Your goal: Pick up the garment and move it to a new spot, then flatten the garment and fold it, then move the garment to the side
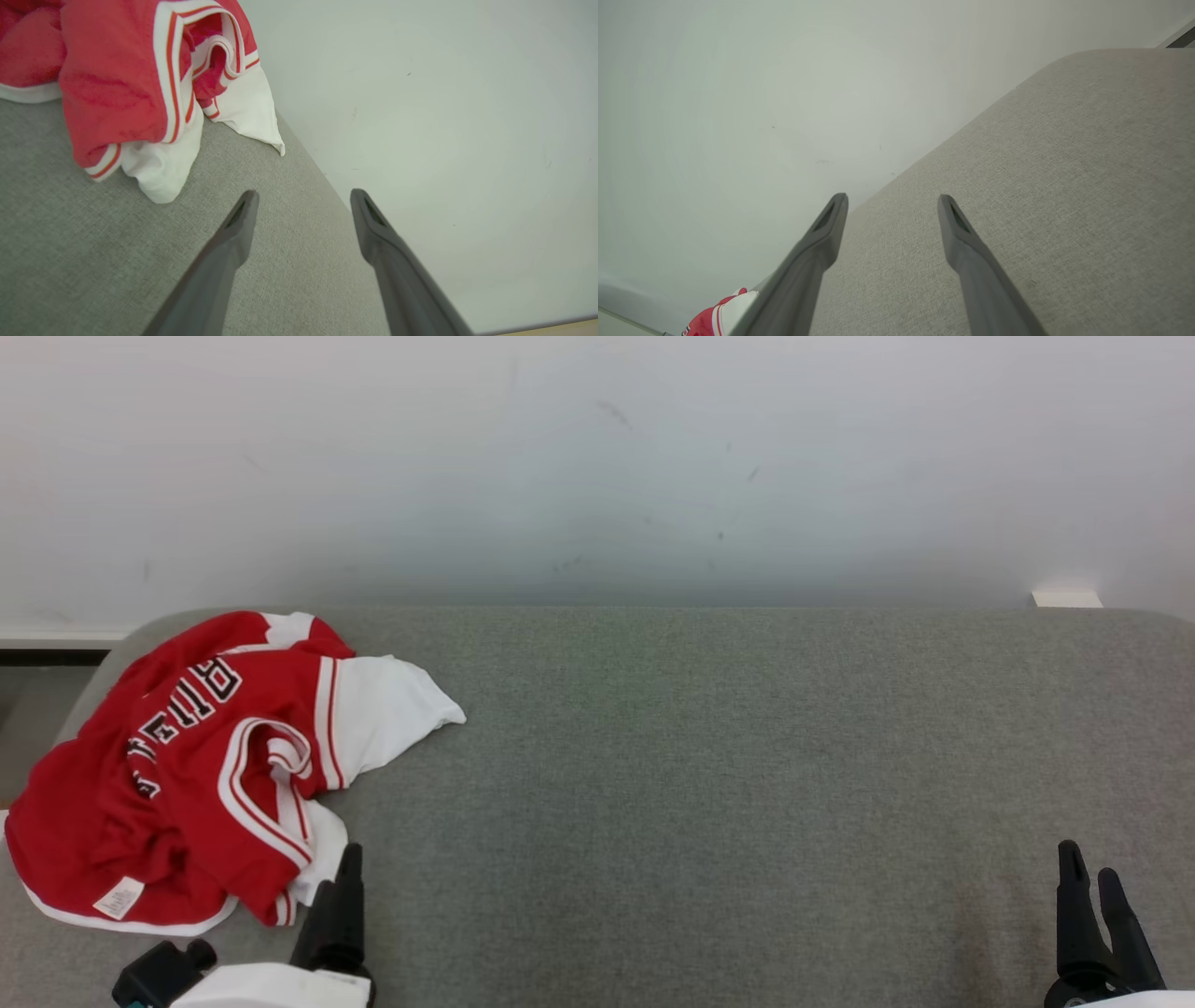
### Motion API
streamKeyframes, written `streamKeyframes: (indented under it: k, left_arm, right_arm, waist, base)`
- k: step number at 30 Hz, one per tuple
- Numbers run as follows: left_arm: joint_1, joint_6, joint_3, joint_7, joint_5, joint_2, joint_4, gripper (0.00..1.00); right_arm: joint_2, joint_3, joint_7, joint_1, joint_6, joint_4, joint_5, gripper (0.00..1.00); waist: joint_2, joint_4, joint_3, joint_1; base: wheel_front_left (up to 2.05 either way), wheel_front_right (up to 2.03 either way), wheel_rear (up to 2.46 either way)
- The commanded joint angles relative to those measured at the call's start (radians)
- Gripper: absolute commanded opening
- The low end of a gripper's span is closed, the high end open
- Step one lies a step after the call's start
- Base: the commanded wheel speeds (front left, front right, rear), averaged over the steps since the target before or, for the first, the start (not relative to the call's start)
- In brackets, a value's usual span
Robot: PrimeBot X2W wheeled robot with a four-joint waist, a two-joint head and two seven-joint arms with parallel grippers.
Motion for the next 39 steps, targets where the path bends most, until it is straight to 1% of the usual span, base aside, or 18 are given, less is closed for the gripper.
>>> streamKeyframes:
  k: [1,8,9,17,39]
  left_arm:
    - [-0.003,0.014,-0.007,-0.017,0.071,0.008,-0.018,1.00]
    - [0.003,0.042,-0.030,-0.040,0.202,0.009,-0.023,1.00]
    - [0.003,0.042,-0.030,-0.040,0.202,0.009,-0.023,1.00]
    - [0.011,0.065,-0.051,-0.066,0.339,0.009,-0.019,1.00]
    - [0.026,0.102,-0.084,-0.126,0.604,0.011,-0.028,1.00]
  right_arm:
    - [-0.011,0.002,-0.017,-0.001,-0.001,-0.021,-0.062,1.00]
    - [-0.012,0.002,-0.039,0.013,-0.001,-0.029,-0.170,1.00]
    - [-0.012,0.002,-0.039,0.013,-0.001,-0.029,-0.170,1.00]
    - [-0.013,0.007,-0.065,0.027,-0.001,-0.035,-0.276,1.00]
    - [-0.016,0.012,-0.125,0.061,-0.001,-0.050,-0.535,1.00]
  waist:
    - [0.0000,0.001,0.001,-0.0001]
    - [0.0000,0.004,0.001,-0.0001]
    - [0.0000,0.004,0.001,-0.0001]
    - [0.0000,0.008,0.001,-0.0001]
    - [0.0000,0.019,0.001,-0.0001]
  base:
    - [0.00,0.00,0.00]
    - [0.00,0.00,0.00]
    - [0.00,0.00,0.00]
    - [0.00,0.00,0.00]
    - [0.00,0.00,0.00]
